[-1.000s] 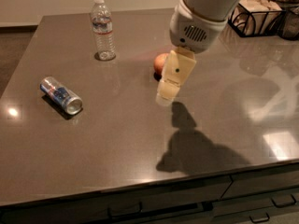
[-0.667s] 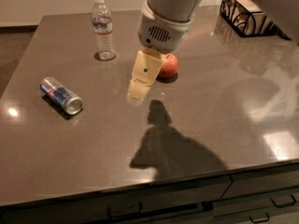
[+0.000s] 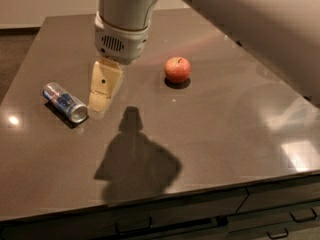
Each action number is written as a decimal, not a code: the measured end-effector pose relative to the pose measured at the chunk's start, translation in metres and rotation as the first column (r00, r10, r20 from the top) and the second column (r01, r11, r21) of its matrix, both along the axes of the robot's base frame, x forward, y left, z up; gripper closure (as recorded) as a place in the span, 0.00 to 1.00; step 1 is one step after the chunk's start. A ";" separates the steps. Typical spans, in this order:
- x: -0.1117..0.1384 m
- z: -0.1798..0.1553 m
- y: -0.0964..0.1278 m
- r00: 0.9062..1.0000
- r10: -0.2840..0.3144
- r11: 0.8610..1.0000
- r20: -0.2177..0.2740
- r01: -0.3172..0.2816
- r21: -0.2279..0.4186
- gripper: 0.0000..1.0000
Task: Place redbull can upright
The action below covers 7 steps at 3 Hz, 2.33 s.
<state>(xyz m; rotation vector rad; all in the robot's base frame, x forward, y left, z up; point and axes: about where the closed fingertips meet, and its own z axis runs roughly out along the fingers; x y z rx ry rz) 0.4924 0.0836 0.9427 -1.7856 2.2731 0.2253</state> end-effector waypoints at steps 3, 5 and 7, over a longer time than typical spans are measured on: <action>0.018 -0.042 0.115 0.999 0.007 0.998 -0.040 -0.010 -0.059 0.00; 0.045 -0.066 0.166 0.997 -0.051 0.994 -0.058 0.045 -0.097 0.00; 0.057 -0.085 0.187 0.994 -0.103 0.983 -0.040 0.095 -0.159 0.00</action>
Offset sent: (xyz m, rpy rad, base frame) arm 0.0161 0.1256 -0.0497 -0.0778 0.0657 0.0079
